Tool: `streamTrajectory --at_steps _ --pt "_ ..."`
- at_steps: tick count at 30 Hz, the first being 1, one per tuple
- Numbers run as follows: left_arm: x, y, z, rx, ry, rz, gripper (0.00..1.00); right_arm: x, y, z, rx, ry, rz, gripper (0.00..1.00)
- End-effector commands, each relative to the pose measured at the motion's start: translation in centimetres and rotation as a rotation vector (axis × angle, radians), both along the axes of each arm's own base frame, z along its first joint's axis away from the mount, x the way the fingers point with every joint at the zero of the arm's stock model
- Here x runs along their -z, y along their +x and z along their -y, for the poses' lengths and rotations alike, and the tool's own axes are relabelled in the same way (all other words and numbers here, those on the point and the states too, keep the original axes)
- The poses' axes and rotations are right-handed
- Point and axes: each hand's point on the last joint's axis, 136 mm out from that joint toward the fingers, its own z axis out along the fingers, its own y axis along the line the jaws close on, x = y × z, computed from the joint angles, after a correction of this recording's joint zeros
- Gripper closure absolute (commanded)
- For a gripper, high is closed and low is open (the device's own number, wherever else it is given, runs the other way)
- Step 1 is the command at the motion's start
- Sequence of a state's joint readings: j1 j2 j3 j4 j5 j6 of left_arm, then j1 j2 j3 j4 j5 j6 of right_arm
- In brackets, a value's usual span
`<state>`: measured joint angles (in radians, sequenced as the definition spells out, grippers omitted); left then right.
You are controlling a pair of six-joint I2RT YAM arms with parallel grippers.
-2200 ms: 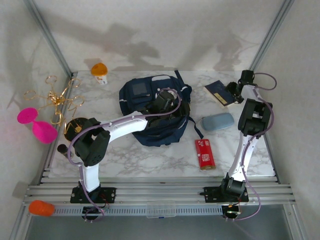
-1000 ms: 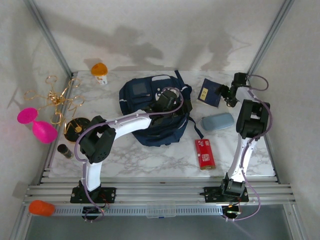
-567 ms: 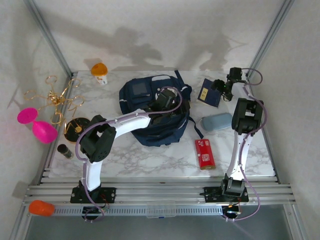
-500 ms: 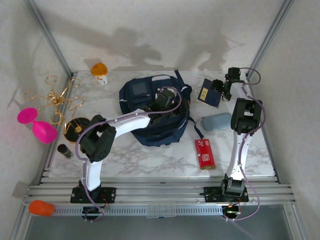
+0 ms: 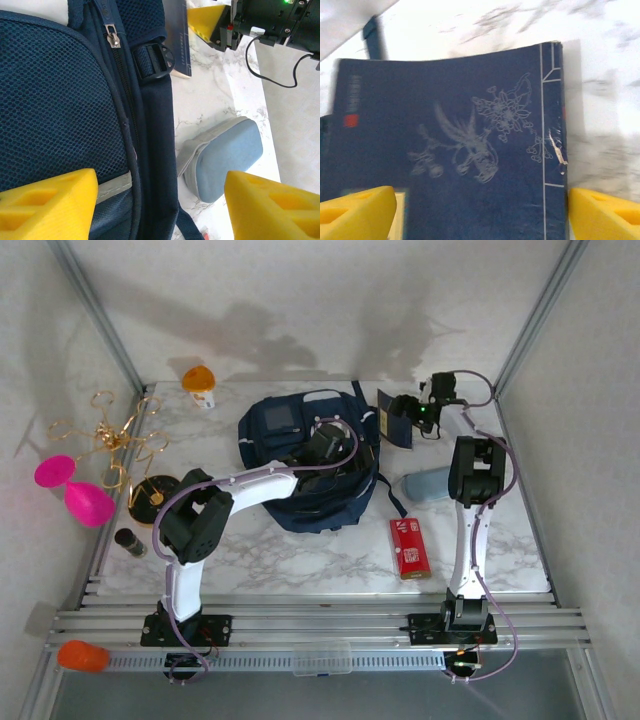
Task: Pack books, pencil case, and school supplies into a backpack
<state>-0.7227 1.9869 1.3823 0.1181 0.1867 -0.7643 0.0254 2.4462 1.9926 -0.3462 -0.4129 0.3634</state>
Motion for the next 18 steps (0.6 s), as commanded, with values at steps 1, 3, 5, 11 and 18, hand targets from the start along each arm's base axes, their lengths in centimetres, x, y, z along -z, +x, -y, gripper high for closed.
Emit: streamTrajectory --at_steps 1,3,5,11,18 --pt "-0.2 0.2 -0.8 -0.024 -0.014 0.005 0.33 -0.7 -2.4 -5.3 -0.109 0.168 -0.050 0.13" --pt "-0.2 0.2 -1.0 -0.028 -0.014 0.004 0.33 -1.8 -2.9 -5.3 -0.105 0.187 -0.042 0.13" --pt "-0.2 0.2 -1.1 -0.029 -0.017 0.003 0.33 -3.0 -3.4 -5.4 -0.109 0.211 -0.032 0.14" --pt "-0.1 0.1 -1.0 -0.027 -0.026 -0.001 0.33 -5.1 -5.3 -4.4 -0.104 0.306 -0.001 0.18" --pt "-0.2 0.1 -1.2 -0.032 -0.026 0.001 0.33 -6.1 -7.5 -4.8 -0.146 0.343 0.024 0.25"
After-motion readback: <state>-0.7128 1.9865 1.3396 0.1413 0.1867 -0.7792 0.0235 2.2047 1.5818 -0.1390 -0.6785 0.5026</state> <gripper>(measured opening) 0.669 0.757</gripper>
